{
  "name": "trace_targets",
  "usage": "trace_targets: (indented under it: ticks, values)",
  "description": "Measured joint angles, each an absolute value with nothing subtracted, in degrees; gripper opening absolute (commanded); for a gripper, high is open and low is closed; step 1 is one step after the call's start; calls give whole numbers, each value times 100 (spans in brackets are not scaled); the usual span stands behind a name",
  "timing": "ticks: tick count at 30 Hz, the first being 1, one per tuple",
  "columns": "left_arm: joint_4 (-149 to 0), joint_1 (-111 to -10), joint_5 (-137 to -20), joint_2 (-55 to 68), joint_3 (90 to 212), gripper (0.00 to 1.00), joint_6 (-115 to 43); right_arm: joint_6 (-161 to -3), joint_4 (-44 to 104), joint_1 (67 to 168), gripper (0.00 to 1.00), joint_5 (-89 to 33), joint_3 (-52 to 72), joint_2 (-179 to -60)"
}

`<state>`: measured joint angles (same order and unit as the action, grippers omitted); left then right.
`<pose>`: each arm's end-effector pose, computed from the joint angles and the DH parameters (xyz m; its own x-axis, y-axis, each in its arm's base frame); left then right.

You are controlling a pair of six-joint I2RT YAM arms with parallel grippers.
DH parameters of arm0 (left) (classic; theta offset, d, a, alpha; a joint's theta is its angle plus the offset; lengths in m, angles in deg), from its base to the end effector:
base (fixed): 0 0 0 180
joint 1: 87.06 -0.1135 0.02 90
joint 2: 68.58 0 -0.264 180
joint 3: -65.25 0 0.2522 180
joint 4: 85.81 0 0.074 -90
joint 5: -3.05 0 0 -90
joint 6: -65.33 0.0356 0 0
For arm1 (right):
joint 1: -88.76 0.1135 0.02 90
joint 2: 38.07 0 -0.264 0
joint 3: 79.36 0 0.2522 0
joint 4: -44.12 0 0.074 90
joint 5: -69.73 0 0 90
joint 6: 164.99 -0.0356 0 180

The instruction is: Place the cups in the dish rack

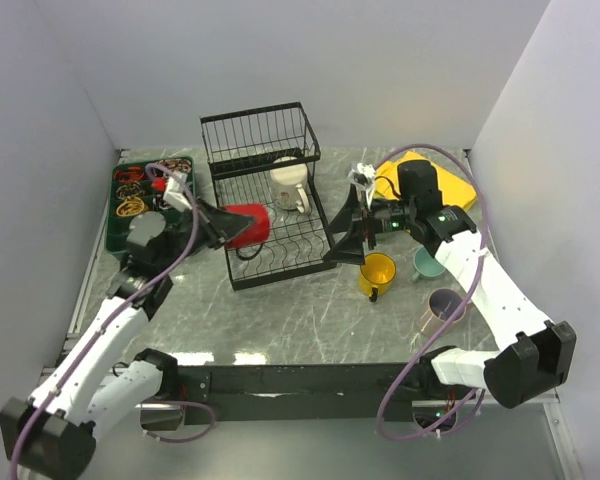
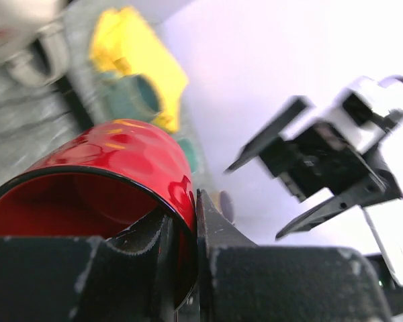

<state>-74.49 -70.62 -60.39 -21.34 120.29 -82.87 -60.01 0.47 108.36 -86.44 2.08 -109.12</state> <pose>0.1837 -0.0708 0.3351 -0.6100 -0.6126 -0.5026 0.3089 0.4003 -0.8628 0.2305 0.1166 0.3602 -0.2778 -0.2098 -0.9374 -0.9606 0.0723 0.2685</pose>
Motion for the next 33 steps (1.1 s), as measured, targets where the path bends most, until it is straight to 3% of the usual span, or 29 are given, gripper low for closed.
trace_targets:
  ticks: [16,20,24,33]
  values:
    - [-11066,-4640,-8327,-387,12741,1,-8151,-12108,3643,11045,98,-8120,-607,-11026]
    - [-11464,-4312,-8887,-136,12787,1,-8092,-12975,4467,11100,92,-7932,-701,-11028]
    - [-11711,-4043,-9440,-7,12789,1,-8086,-13594,5037,11142,75,-7742,-710,-11085]
    - [-11956,-3877,-10041,161,12794,1,-8000,-14700,6135,11282,51,-7814,-710,-11712]
